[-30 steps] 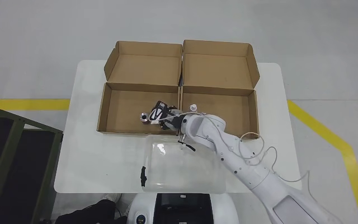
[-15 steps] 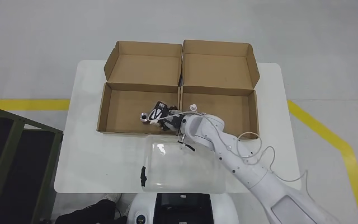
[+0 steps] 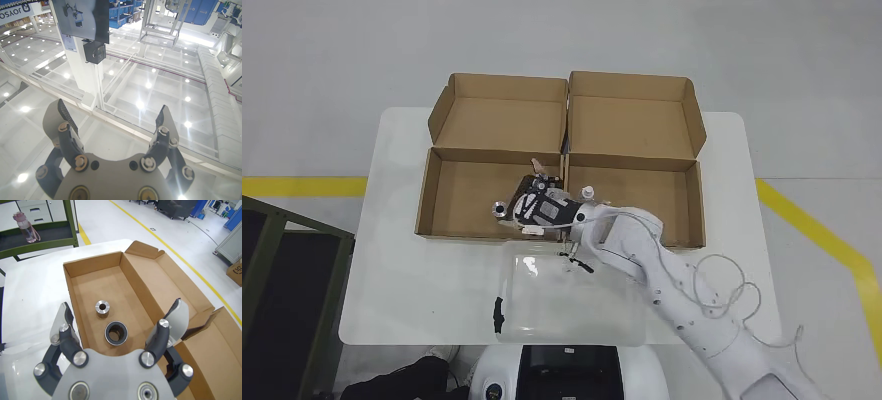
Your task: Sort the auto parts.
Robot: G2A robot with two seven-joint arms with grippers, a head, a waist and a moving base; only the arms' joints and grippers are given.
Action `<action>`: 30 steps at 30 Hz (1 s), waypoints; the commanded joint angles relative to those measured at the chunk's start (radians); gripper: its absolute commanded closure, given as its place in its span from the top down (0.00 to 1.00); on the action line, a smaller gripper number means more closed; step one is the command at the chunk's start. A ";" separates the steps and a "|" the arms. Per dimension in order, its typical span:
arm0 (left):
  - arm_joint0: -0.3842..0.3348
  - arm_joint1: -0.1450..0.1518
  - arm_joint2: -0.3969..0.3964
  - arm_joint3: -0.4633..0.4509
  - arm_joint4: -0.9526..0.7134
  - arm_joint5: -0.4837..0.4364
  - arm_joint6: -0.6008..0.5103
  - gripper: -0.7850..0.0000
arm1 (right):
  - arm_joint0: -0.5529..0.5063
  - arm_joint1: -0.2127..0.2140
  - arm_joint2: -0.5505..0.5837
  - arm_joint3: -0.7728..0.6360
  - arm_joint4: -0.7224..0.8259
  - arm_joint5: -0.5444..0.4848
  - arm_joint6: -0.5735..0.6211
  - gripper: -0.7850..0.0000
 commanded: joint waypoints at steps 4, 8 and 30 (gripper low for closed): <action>0.000 0.000 0.000 0.000 0.000 0.000 0.000 1.00 | -0.076 0.023 0.086 -0.096 0.009 -0.034 0.000 1.00; 0.000 0.000 0.000 0.000 0.000 0.000 0.000 1.00 | -0.149 0.041 0.158 -0.154 0.018 -0.063 -0.044 1.00; 0.000 0.000 0.000 0.000 0.000 0.000 0.000 1.00 | -0.527 0.128 0.616 -0.289 -0.055 -0.146 -0.357 1.00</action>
